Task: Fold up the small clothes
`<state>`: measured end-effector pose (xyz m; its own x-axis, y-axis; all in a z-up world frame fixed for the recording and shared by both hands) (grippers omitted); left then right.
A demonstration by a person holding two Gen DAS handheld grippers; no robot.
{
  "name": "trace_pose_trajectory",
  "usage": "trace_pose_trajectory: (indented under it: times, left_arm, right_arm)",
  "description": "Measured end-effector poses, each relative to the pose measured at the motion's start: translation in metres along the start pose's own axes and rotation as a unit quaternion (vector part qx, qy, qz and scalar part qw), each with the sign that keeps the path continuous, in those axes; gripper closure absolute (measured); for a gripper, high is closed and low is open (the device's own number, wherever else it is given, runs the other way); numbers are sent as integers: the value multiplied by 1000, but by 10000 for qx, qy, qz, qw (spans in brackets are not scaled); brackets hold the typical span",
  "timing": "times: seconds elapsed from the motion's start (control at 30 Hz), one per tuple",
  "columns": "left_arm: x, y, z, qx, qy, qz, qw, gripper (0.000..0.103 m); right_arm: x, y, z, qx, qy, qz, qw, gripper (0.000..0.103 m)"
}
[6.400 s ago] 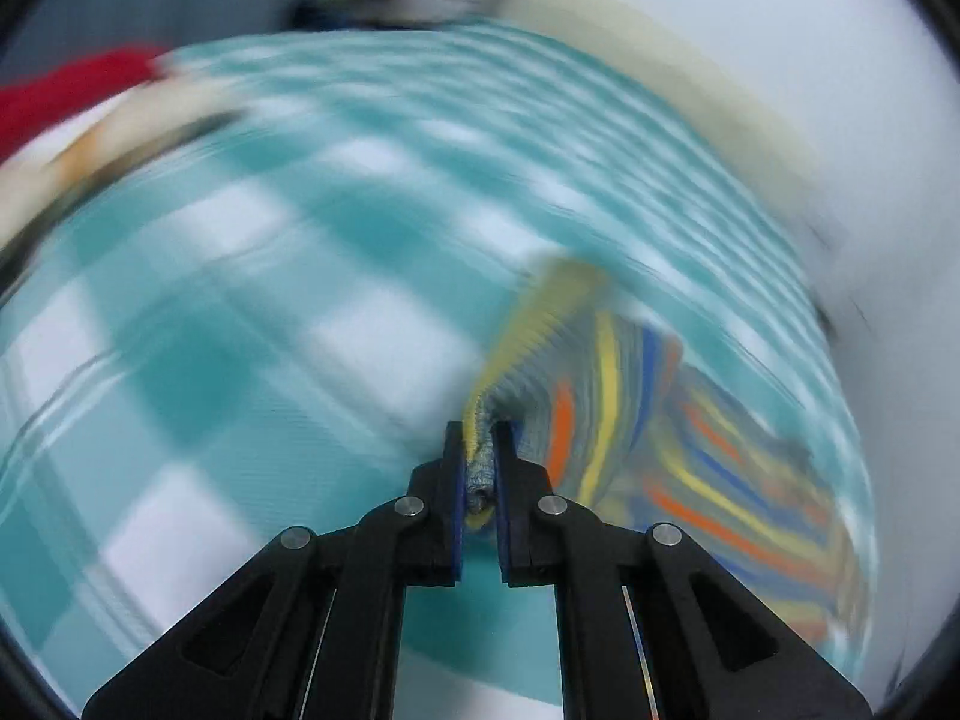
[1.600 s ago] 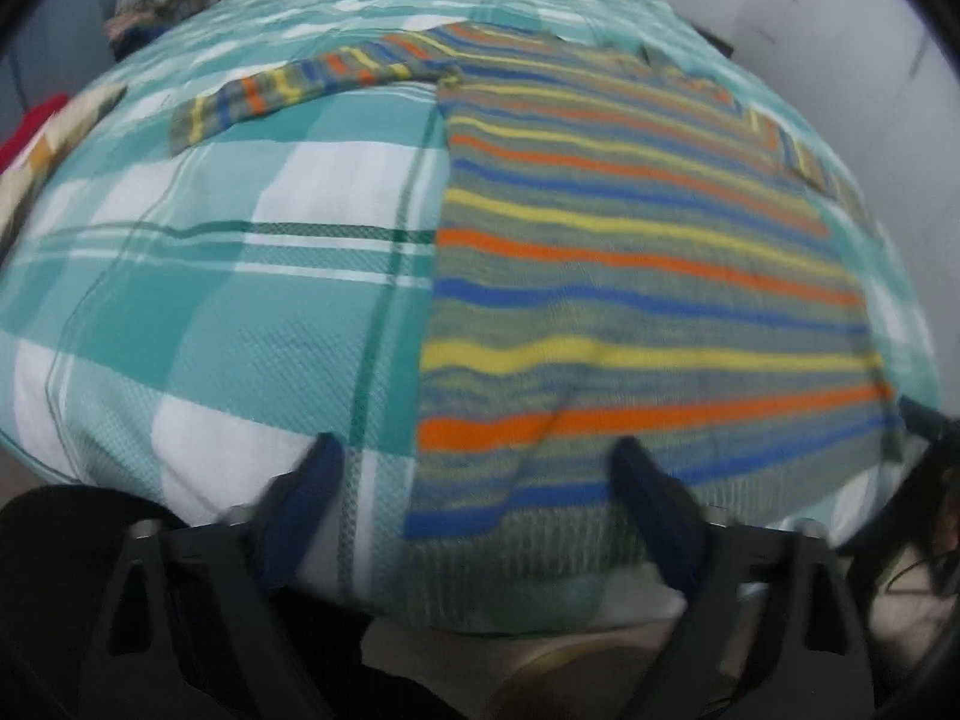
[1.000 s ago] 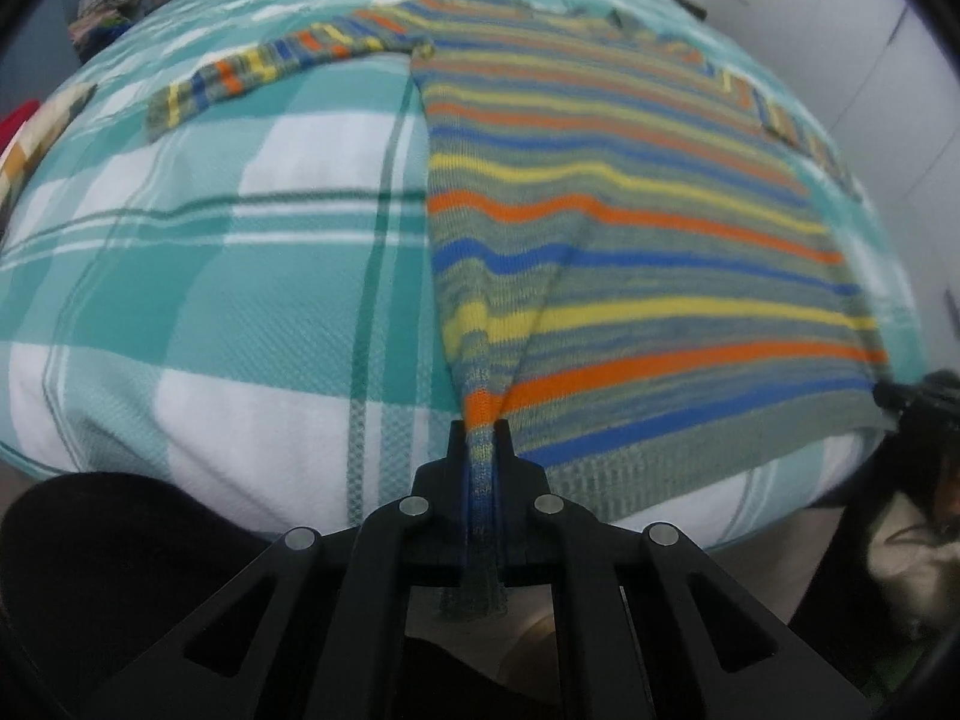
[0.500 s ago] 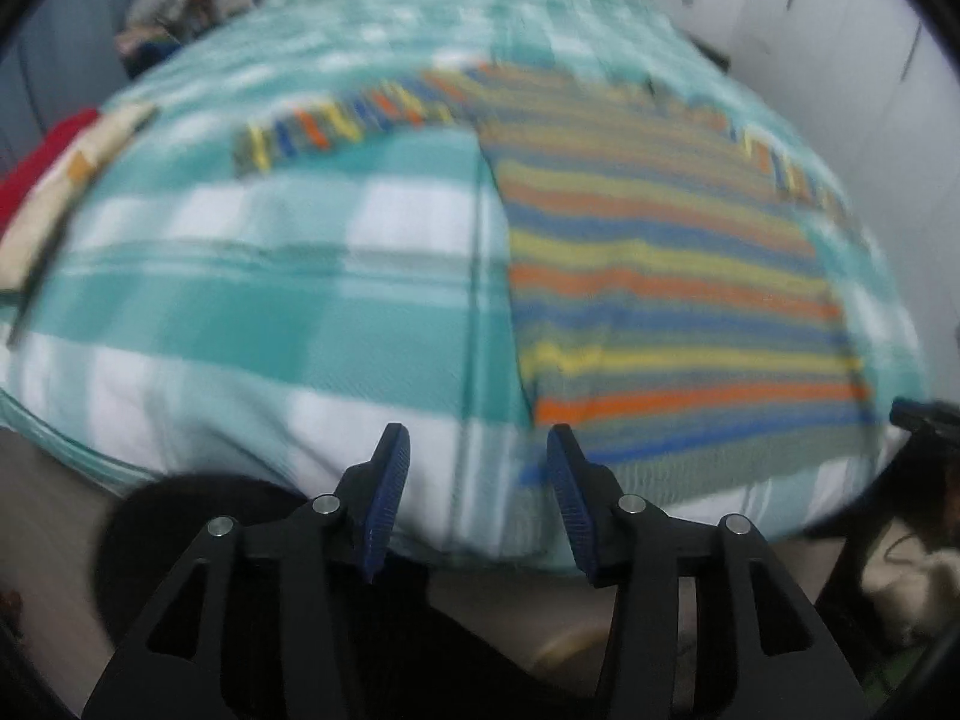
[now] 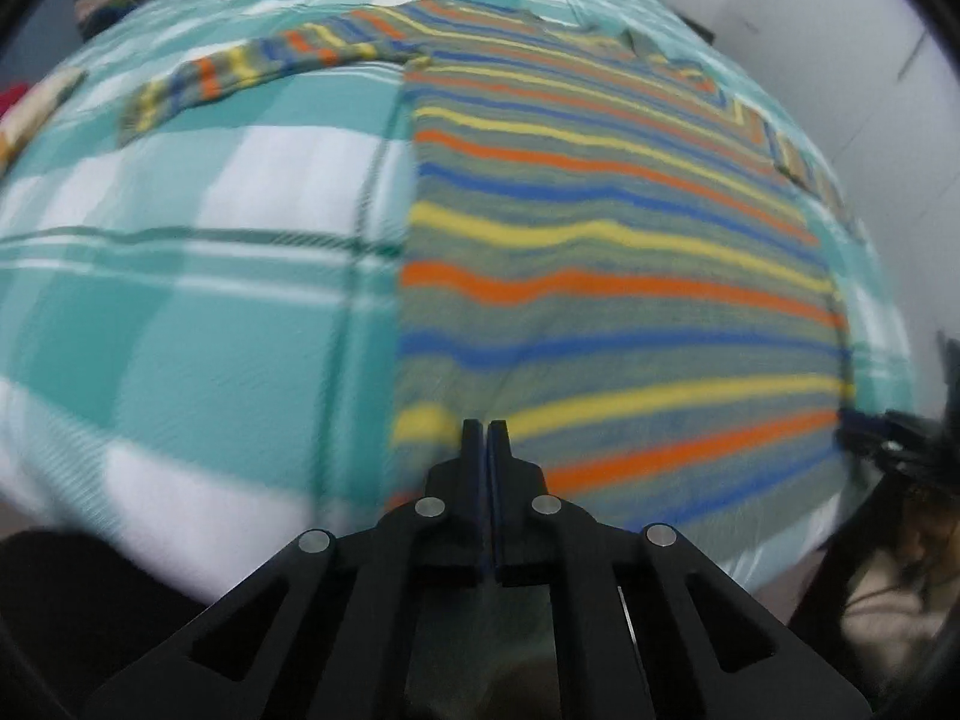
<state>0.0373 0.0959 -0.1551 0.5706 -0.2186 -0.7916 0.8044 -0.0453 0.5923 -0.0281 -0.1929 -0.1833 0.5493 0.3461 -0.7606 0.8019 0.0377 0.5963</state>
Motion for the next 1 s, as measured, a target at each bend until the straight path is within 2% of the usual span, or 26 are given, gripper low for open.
trace_pose_trajectory:
  times: [0.1,0.2,0.3,0.33,0.37,0.43,0.47,0.57,0.6,0.67,0.73,0.8,1.0]
  left_arm:
    - [-13,-17,4,554,483,-28,9973,99]
    - [-24,-20,7,639,520,-100,9966,99]
    - [-48,-10,13,600,341,140,9975,92]
    - [-60,0,17,574,269,358,9973,79]
    - [-70,9,18,546,225,560,9967,58]
    - [-92,33,27,487,125,1128,9923,33]
    - [-98,43,32,466,26,1346,9898,27]
    - [-98,74,59,522,-345,1841,9809,18]
    - [-95,82,71,571,-406,1982,9777,15]
    - [-87,92,89,674,-471,2222,9715,9]
    - [-73,95,102,797,-455,2336,9680,7]
    - [-55,96,107,876,-404,2295,9685,7]
    - [-3,74,93,620,-88,1999,9778,7]
  right_arm:
    - [-15,-21,8,296,1,-201,9994,78]
    - [-25,-32,10,322,-129,-457,9984,78]
    - [-35,-40,14,182,-526,-746,9957,73]
    - [-44,-38,16,159,-575,-653,9961,73]
    - [-53,-34,18,148,-615,-524,9966,72]
    - [-70,-20,22,102,-780,-128,9968,66]
    - [-78,-10,25,74,-884,133,9960,58]
    - [-89,22,34,75,-1088,986,9891,40]
    - [-88,35,38,65,-1239,1375,9827,39]
    - [-73,53,41,31,-1569,1763,9718,36]
    - [-58,61,41,-85,-1756,1924,9655,36]
    - [-47,59,43,-98,-1894,2034,9606,36]
    - [-33,32,59,53,-2106,1691,9628,36]
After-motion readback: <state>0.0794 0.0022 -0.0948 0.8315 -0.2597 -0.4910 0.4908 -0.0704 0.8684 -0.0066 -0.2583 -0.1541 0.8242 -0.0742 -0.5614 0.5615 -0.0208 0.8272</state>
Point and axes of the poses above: each gripper's, at about its wrist camera, not at the fingertips, and x roughly the way its jaws point, z to its right, y to its top, the point moved 4 cm from there along x, roughly the way its jaws point, and after that the axes turned 12 degrees about z, right-handed, at the moved point
